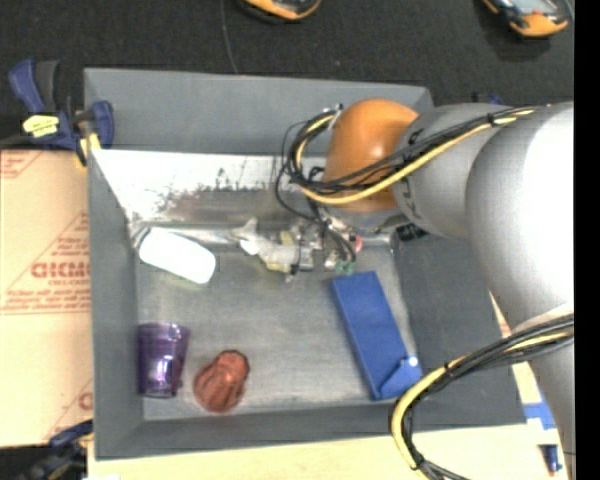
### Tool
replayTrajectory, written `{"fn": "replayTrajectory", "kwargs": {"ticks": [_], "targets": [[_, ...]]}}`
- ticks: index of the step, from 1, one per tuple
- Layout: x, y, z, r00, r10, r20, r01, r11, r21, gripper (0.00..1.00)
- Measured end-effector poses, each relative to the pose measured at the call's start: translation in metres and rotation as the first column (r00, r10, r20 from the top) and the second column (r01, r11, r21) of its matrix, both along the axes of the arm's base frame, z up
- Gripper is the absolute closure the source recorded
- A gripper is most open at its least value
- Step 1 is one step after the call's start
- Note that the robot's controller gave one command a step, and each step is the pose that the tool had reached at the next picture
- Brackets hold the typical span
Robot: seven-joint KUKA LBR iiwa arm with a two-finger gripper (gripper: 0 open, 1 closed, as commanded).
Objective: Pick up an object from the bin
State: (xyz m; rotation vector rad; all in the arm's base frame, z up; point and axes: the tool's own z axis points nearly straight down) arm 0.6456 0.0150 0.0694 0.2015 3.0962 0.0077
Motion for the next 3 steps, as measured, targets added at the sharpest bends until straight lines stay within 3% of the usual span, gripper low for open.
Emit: {"fn": "replayTrajectory", "kwargs": {"ticks": [1,2,3], "targets": [[0.000,0.002,0.003,1.000,0.001,0.000,-0.001,1.000,0.001,1.00],[-0.002,-0.004,0.086,1.000,0.011,-0.003,-0.011,1.000,-0.001,1.00],[-0.004,-0.006,0.139,1.000,-0.004,-0.006,0.004,1.000,0.001,1.00]]}}
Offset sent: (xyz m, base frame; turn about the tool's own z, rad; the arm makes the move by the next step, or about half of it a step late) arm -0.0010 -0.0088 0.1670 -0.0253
